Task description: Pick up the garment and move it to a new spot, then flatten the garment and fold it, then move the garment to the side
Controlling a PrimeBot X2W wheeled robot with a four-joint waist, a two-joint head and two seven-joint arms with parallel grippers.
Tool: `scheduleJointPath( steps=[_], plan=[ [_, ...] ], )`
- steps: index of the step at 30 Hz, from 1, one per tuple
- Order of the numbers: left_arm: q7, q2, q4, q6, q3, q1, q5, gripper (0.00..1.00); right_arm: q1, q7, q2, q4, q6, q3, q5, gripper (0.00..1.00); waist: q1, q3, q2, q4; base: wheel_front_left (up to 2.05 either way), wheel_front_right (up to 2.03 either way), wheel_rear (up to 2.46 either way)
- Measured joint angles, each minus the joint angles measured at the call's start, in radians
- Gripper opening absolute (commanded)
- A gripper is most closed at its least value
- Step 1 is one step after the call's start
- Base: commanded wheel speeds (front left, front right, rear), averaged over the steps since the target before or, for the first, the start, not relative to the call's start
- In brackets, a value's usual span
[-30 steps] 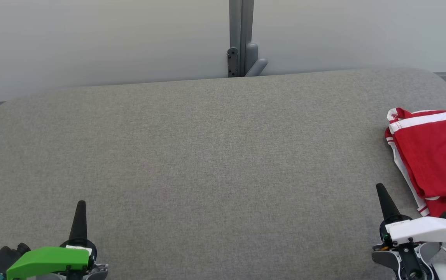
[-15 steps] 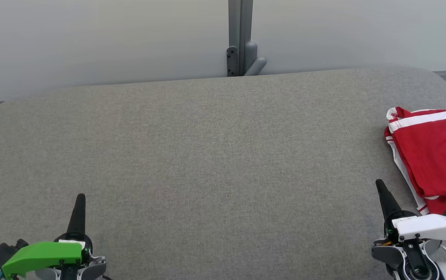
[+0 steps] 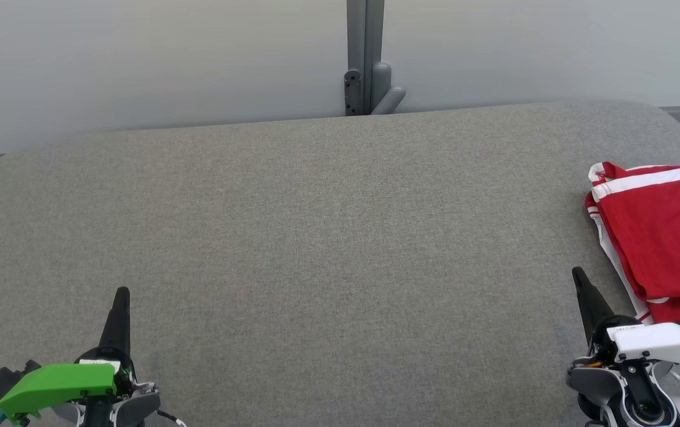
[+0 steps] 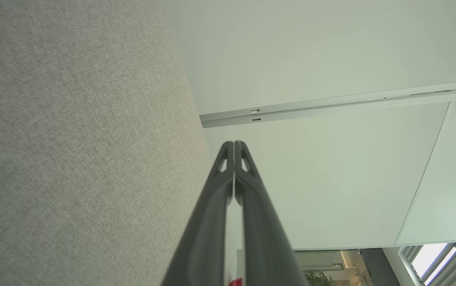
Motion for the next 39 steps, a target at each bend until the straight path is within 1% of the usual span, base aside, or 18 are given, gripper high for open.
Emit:
scheduleJointPath(
  steps=[20,39],
  plan=[
    [0.033,0.001,-0.003,-0.004,0.007,-0.022,-0.124,0.0,-0.007,0.031,-0.002,-0.012,0.0,-0.005,0.144,0.0,0.0,0.003,0.0,-0.003,0.0,0.0,0.0],
    [0.033,0.001,-0.003,-0.004,0.007,-0.023,-0.126,0.0,-0.008,0.031,-0.002,-0.013,0.0,-0.005,0.144,0.0,0.0,0.003,0.0,-0.003,0.0,0.0,0.0]
  ],
)
